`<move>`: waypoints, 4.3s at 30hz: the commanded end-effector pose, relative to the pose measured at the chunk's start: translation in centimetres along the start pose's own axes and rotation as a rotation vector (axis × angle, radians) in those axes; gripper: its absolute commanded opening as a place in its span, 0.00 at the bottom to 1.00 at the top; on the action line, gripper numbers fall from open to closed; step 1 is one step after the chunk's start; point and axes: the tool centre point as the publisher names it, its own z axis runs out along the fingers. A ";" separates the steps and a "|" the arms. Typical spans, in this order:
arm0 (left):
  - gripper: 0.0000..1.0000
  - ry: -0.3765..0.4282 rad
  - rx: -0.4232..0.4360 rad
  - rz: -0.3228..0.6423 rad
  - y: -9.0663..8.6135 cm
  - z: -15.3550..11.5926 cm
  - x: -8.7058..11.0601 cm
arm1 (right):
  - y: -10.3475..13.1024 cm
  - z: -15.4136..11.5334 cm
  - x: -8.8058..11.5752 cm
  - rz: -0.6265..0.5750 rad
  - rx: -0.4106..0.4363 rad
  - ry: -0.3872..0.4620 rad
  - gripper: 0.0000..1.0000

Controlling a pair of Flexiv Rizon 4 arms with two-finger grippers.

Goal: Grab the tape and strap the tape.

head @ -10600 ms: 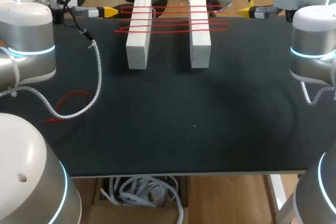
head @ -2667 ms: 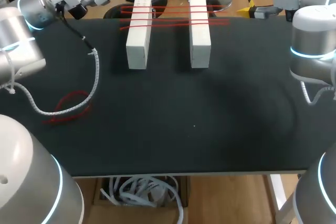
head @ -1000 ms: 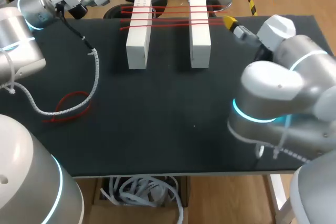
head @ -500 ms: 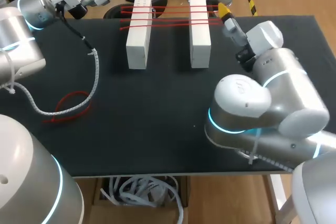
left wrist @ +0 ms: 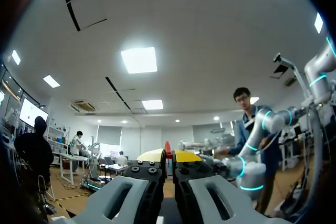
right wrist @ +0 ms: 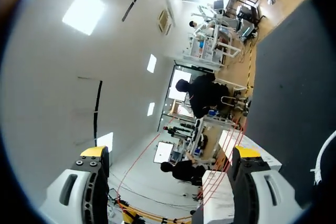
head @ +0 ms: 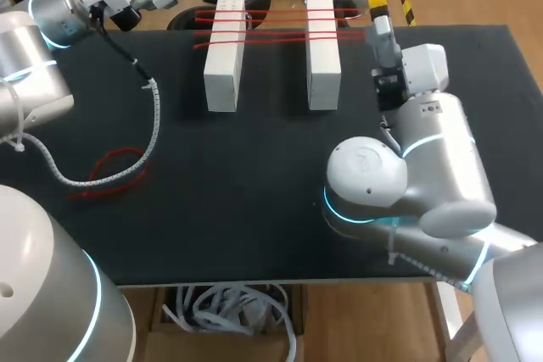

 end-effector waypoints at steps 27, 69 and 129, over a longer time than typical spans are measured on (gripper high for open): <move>0.00 -0.001 0.000 0.001 0.0 0.0 0.0 | 0.6 4.5 2.7 0.294 -0.081 0.084 1.00; 0.00 -0.001 0.000 0.001 0.0 0.0 0.0 | 0.8 5.5 3.3 0.370 -0.114 0.099 0.43; 0.00 -0.001 0.000 0.001 0.0 0.0 0.0 | 0.9 5.2 2.5 0.326 -0.113 0.079 0.00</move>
